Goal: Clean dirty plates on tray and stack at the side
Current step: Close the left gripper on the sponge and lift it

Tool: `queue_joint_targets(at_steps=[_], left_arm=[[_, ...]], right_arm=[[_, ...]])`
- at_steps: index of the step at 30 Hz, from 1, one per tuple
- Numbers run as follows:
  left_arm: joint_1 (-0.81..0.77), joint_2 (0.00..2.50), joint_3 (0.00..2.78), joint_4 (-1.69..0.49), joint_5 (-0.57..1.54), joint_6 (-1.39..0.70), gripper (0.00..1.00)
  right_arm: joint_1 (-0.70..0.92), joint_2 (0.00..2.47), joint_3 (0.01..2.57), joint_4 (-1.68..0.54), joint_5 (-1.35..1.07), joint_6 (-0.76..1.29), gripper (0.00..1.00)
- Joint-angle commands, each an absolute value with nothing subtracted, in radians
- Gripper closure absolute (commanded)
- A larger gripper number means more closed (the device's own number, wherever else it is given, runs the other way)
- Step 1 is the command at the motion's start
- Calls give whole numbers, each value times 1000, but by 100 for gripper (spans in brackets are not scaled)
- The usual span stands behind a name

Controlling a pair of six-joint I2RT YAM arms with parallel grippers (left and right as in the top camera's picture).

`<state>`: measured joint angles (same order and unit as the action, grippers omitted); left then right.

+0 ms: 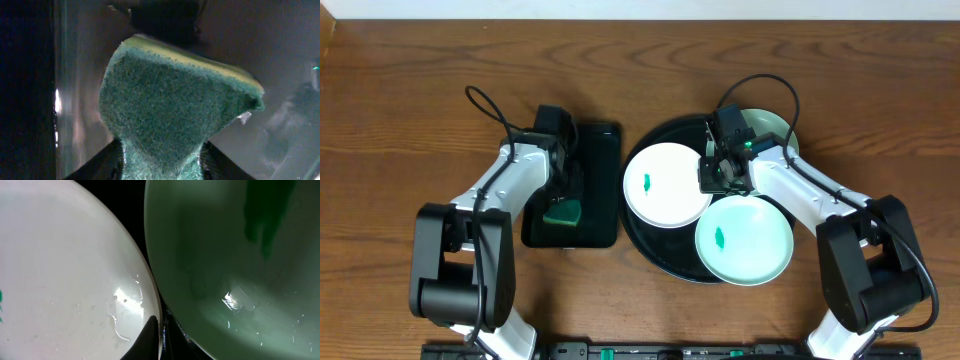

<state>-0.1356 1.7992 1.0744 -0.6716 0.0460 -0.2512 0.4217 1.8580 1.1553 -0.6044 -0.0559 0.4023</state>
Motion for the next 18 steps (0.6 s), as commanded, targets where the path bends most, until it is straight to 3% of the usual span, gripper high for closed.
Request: queue_joint_targets(at_steps=[1, 8, 12, 18], left_arm=[[-136, 1811, 1053, -679, 37, -238, 59], [-136, 1811, 1053, -679, 38, -238, 73], [-136, 1811, 1053, -679, 38, -238, 89], [-136, 1766, 1061, -683, 37, -237, 93]], right_arm=[[427, 1854, 1150, -601, -57, 411, 95], [427, 1854, 1150, -601, -57, 411, 95], [427, 1854, 1150, -601, -57, 411, 95], [427, 1854, 1150, -601, -58, 411, 92]])
